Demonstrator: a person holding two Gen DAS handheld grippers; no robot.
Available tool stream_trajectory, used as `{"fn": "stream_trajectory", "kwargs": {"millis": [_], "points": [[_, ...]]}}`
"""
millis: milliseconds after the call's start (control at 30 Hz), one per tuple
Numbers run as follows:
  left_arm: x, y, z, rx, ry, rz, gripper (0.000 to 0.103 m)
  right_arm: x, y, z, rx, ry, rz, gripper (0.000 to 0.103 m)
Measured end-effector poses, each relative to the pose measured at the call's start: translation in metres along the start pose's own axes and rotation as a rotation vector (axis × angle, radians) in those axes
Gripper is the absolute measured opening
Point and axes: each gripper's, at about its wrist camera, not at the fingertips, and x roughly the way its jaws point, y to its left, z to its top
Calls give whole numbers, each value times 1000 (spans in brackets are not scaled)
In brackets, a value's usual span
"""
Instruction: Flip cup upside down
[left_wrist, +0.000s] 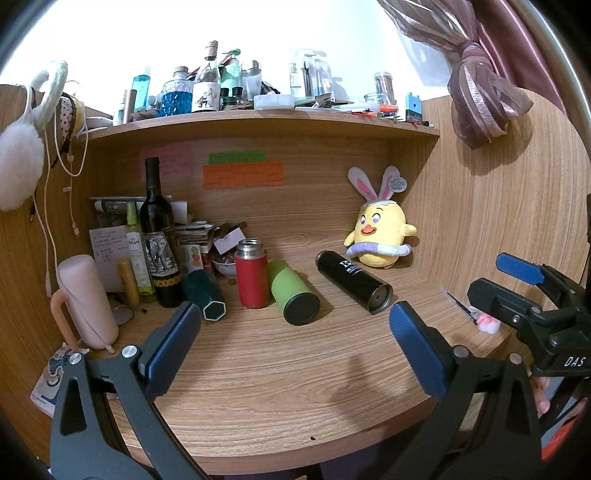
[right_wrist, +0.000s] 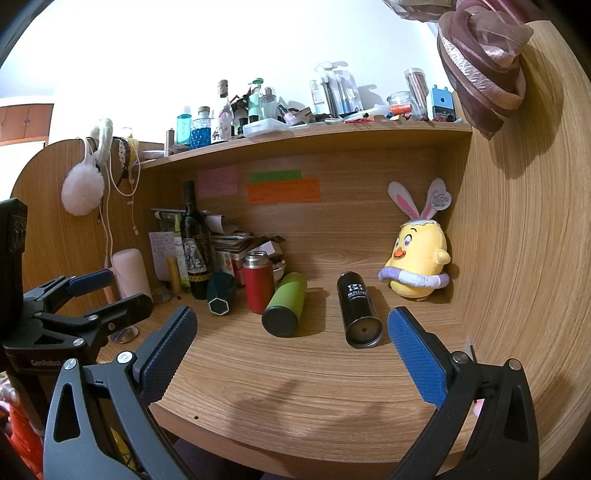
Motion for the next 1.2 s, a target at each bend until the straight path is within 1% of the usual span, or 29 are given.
{"fn": "stream_trajectory", "kwargs": {"millis": [1200], "points": [[-5,3,-2,20,-15,-1,103,0,1,-1,1,-1,0,103]]}}
